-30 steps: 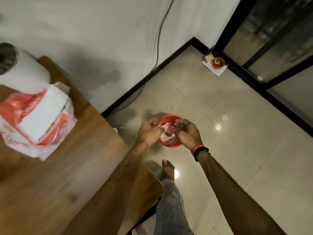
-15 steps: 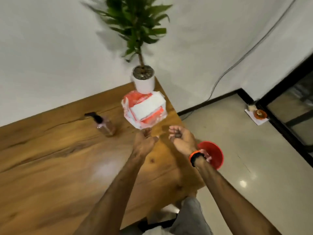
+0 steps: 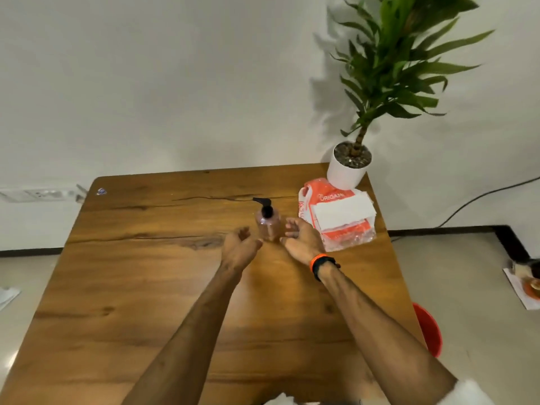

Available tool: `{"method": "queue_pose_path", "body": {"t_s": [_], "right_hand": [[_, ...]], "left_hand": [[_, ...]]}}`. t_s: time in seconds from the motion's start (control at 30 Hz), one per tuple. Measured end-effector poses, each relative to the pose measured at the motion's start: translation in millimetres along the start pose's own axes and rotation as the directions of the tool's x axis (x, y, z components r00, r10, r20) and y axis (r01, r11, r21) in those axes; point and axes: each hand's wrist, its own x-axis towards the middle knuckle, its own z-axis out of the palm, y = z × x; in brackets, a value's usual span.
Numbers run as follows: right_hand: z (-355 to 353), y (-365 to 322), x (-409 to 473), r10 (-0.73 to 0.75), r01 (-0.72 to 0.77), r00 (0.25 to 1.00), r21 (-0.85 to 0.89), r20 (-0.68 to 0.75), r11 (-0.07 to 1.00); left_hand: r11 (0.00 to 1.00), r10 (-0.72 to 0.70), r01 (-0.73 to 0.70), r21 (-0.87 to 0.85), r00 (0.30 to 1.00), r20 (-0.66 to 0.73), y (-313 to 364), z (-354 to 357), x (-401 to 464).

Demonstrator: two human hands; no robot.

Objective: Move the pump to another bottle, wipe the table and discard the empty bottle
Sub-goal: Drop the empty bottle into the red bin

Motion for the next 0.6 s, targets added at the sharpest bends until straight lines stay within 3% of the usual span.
{"method": "queue_pose_path", "body": {"t_s": [0.17,0.37,0.6], "right_hand": [[10,-14,18,0.015,-0.013,0.999,-0.031,0.053,0.999],[8,-15,28,0.013,-0.017,0.996,0.047,0.087,0.999],[-24,-9,38,0.014,-0.014,1.000,0.056,-0.004,0.998]], "left_hand": [[0.998,-0.005,0.010,-0.056,0.997,0.078,12,6,20],[0.985,0.021,0.001,-0.171,0.992,0.124,18,19,34],[0.986,0.031,0.003,-0.164,0.979,0.201,31,52,43]]}}
